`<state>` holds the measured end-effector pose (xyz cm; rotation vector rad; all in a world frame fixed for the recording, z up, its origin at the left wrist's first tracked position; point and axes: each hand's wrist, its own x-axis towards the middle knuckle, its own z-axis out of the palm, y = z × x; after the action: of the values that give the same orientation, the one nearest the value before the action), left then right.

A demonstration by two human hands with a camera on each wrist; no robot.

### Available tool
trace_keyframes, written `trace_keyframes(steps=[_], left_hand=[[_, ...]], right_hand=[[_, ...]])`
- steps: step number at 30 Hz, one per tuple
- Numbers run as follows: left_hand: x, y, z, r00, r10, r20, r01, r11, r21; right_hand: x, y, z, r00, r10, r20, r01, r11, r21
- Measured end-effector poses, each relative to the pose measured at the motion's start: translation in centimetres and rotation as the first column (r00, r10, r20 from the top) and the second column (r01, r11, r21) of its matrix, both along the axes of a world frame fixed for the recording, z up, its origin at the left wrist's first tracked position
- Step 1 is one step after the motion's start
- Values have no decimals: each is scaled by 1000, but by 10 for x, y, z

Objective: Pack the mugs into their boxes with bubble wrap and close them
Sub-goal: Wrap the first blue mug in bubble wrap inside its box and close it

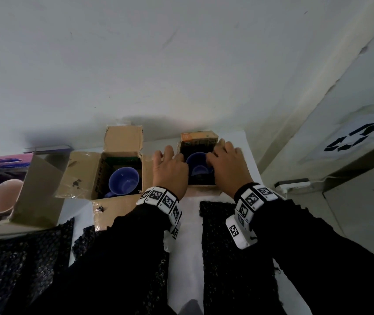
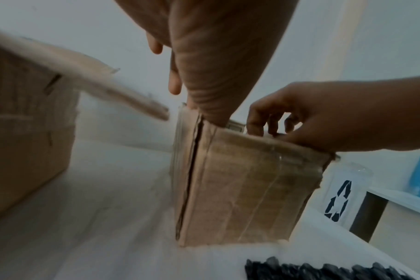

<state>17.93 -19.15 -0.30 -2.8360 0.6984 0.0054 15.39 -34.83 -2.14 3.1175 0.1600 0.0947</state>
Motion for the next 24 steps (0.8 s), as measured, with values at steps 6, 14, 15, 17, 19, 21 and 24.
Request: trace_keyframes(steps=[6,14,15,17,19,21,24], left_hand=[[-3,1,-8,998,16,58,-13,999,-47],[-7,10,-17,991,4,130,9,995,-96],[-9,12,-19,990,-5,143,19,995,-97],[-13,16,-21,986,-19,166,36,994,-100],[-16,20,-23,983,-1,181,32,985,-168],[-17,25,-25,983,28,181,25,959,-283],[-22,31,-32,975,-33,218,106,938,-331]], right_hand=[[-30,-16,-25,980,165,114,-191,937,292],[-36,-20,-29,972,234,36,-236,967,96],[-34,-20,-28,970,242,6,-242,969,53],[-30,-17,-20,962,265,-66,-266,964,-8],[-25,-16,-12,952,285,-115,-288,957,-14],[-24,-13,-7,955,288,-66,-282,955,86],[-33,-8,-15,956,292,18,-286,921,264]])
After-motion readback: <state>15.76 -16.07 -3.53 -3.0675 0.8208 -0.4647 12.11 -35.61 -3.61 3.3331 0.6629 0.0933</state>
